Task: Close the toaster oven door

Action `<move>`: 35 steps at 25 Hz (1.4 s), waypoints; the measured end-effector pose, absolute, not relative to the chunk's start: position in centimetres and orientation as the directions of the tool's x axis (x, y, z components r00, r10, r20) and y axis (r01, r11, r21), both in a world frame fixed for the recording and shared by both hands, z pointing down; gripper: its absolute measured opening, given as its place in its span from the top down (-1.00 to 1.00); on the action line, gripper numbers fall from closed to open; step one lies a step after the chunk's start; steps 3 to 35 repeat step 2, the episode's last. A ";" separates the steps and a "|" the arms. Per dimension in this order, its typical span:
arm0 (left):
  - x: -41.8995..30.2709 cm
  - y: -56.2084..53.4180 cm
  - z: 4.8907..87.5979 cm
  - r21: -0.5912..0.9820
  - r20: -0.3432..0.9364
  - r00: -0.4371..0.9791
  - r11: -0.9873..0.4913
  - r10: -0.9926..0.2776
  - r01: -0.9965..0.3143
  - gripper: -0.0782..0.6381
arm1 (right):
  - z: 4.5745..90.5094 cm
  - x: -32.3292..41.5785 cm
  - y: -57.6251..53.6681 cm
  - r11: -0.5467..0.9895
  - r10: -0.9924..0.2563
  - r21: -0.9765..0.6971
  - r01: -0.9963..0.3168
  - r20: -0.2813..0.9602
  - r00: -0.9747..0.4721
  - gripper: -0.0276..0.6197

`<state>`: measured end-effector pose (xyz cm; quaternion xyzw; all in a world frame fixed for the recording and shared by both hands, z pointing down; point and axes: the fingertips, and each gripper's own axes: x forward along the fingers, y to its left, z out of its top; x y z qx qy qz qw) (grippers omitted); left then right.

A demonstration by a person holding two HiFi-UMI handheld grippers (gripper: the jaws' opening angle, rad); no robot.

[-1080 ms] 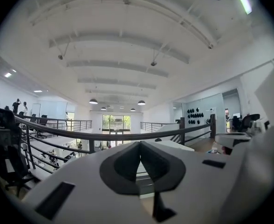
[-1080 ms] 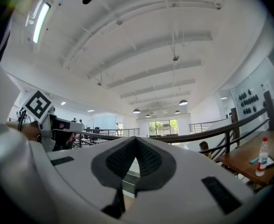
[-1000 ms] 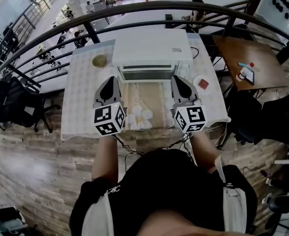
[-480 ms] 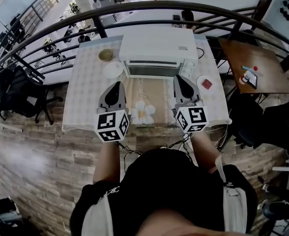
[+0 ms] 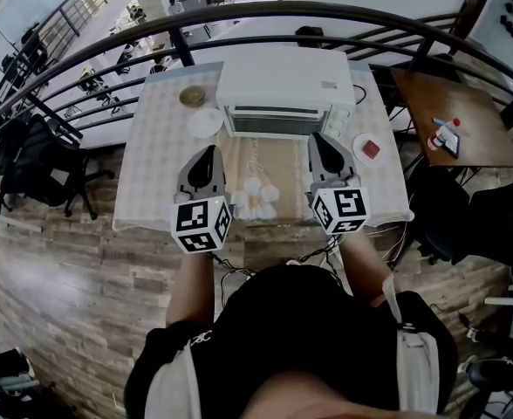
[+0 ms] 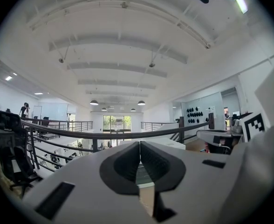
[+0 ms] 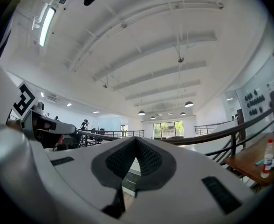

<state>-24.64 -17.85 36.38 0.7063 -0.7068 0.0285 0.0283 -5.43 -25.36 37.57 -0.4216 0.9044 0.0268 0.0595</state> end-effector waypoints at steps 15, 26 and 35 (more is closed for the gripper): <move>-24.7 -17.8 36.3 0.004 0.079 -0.003 0.003 -0.997 -1.000 0.74 | 37.6 -5.6 -25.4 0.648 -0.756 0.002 -0.762 -0.126 -0.643 0.91; -24.7 -17.8 36.3 0.004 0.079 -0.003 0.003 -0.997 -1.000 0.74 | 37.6 -5.6 -25.4 0.648 -0.756 0.002 -0.762 -0.126 -0.643 0.91; -24.7 -17.8 36.3 0.004 0.079 -0.003 0.003 -0.997 -1.000 0.74 | 37.6 -5.6 -25.4 0.648 -0.756 0.002 -0.762 -0.126 -0.643 0.91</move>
